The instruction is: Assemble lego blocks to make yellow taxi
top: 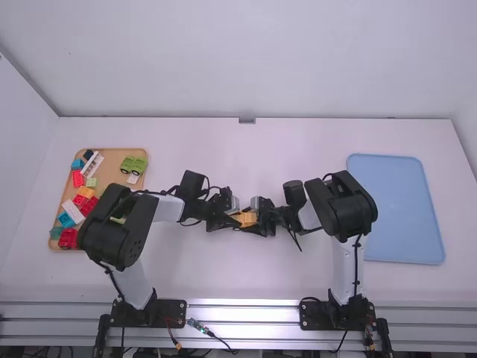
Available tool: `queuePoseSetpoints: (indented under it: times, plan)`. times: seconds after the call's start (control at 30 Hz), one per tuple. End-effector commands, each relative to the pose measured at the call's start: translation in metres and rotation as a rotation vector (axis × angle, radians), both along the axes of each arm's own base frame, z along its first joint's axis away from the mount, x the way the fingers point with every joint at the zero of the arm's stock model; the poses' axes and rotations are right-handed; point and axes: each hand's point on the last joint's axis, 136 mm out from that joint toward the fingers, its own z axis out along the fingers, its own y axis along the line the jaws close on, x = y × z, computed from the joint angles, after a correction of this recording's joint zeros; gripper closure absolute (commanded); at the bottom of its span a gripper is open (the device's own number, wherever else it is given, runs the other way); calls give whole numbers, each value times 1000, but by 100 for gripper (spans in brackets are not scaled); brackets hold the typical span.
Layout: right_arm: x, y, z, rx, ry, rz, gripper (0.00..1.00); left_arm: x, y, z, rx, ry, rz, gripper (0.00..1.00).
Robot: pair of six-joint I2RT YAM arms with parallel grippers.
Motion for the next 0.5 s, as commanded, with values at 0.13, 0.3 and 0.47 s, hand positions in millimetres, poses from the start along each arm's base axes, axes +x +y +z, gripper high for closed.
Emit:
queuePoseSetpoints:
  times: [0.13,0.3,0.47]
  plan:
    - [0,-3,-11,-37,42,-32,65,9,-2,2,-14,-52,-2,92]
    - [0,-3,-11,-36,42,-31,65,14,-1,-2,20,-88,9,98]
    - [0,-3,-11,-36,41,-31,65,2,0,-8,47,-122,-69,98]
